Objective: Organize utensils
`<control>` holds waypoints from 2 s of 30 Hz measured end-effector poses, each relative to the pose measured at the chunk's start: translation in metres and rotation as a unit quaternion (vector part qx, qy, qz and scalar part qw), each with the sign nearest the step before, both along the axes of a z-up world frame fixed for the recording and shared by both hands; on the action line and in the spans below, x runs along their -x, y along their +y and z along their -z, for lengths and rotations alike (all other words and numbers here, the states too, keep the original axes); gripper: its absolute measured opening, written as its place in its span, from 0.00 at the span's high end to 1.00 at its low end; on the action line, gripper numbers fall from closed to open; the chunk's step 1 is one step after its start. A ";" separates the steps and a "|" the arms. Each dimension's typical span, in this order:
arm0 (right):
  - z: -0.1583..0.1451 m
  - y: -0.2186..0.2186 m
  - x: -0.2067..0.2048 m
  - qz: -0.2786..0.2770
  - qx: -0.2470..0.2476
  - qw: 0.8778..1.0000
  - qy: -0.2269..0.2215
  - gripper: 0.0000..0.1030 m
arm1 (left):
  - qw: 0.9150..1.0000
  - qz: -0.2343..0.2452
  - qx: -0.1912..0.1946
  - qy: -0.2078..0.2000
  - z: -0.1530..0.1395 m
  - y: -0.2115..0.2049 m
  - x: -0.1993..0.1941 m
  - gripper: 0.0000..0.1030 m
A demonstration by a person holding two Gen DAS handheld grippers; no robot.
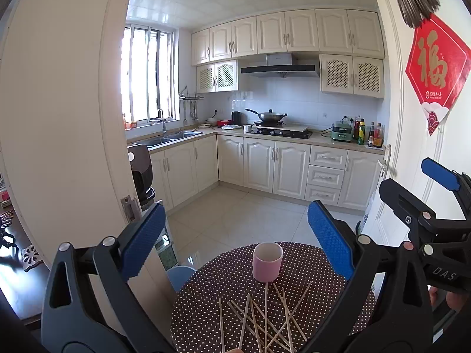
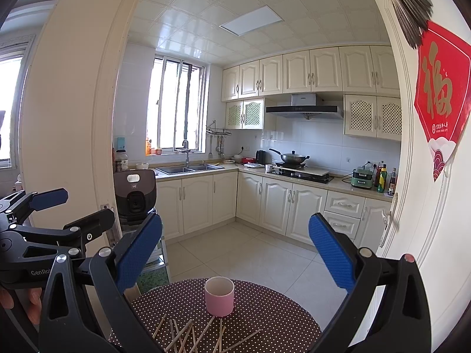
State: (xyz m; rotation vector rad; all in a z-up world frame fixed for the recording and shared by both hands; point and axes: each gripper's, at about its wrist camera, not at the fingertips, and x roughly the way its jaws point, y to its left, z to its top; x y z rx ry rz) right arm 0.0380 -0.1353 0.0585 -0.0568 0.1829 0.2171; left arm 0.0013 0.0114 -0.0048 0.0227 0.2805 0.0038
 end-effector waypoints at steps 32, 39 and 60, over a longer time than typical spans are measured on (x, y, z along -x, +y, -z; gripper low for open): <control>0.060 -0.026 -0.055 0.004 -0.047 0.978 0.205 0.07 | 0.977 0.049 0.067 0.195 0.068 0.039 -0.071 0.07; 0.133 -0.048 -0.094 0.014 -0.107 0.927 0.360 0.19 | 0.946 0.037 0.098 0.307 0.141 0.068 -0.114 0.08; 0.284 -0.040 -0.195 0.008 -0.175 0.784 0.596 0.44 | 0.855 -0.005 0.134 0.500 0.309 0.088 -0.186 0.47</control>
